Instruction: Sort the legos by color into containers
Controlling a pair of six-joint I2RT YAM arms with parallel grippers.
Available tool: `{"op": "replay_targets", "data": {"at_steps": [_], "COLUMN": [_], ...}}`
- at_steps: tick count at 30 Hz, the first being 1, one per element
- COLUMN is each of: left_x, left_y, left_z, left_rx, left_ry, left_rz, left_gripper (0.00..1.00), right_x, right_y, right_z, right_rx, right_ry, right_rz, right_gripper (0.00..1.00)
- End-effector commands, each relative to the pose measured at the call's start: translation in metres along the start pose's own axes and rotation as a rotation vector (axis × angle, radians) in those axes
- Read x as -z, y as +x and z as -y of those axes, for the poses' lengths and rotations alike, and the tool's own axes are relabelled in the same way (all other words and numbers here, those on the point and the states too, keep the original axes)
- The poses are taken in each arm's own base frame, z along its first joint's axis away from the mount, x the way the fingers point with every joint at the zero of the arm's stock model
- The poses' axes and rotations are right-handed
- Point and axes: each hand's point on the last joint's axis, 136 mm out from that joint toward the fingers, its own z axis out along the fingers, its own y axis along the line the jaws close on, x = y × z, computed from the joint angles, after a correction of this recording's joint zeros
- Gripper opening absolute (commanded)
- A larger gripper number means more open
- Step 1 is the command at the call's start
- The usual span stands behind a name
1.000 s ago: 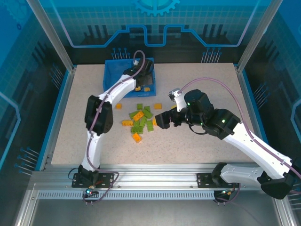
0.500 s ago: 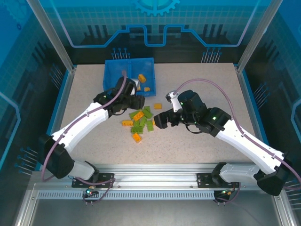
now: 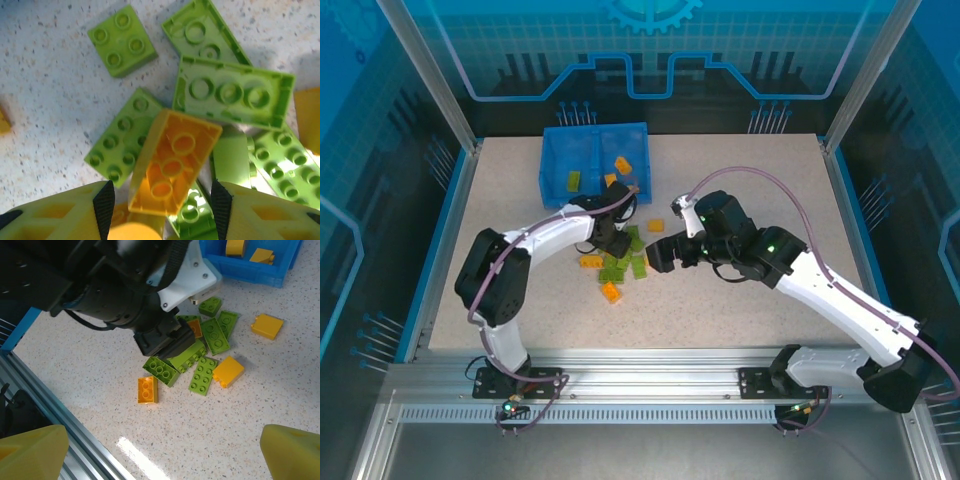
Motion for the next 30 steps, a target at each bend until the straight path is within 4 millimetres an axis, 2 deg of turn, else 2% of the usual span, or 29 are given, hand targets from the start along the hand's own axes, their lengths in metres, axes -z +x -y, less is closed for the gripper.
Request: {"op": "replay_targets", "data": {"at_steps": [1, 13, 21, 25, 30], "left_x": [-0.005, -0.03, -0.048, -0.049, -0.04], "left_y": [-0.013, -0.005, 0.011, 0.017, 0.012], "left_z": [-0.008, -0.003, 0.004, 0.004, 0.005], "left_rx": [-0.03, 0.039, 0.081, 0.097, 0.12], "left_ry": [-0.031, 0.097, 0.14, 0.135, 0.15], "left_rz": [0.009, -0.052, -0.138, -0.144, -0.109], "left_gripper": [0.57, 0.58, 0.54, 0.45, 0.29], "right_x": [0.007, 0.007, 0.009, 0.011, 0.011], "right_y": [0.001, 0.0, -0.003, -0.005, -0.006], "right_z": [0.008, 0.008, 0.005, 0.003, 0.004], "right_rx": [-0.027, -0.034, -0.041, -0.044, -0.049], "right_ry": [0.019, 0.012, 0.002, -0.005, -0.004], "right_rz": [0.009, 0.01, 0.018, 0.023, 0.024], "right_gripper": [1.0, 1.0, 1.0, 1.0, 1.0]}}
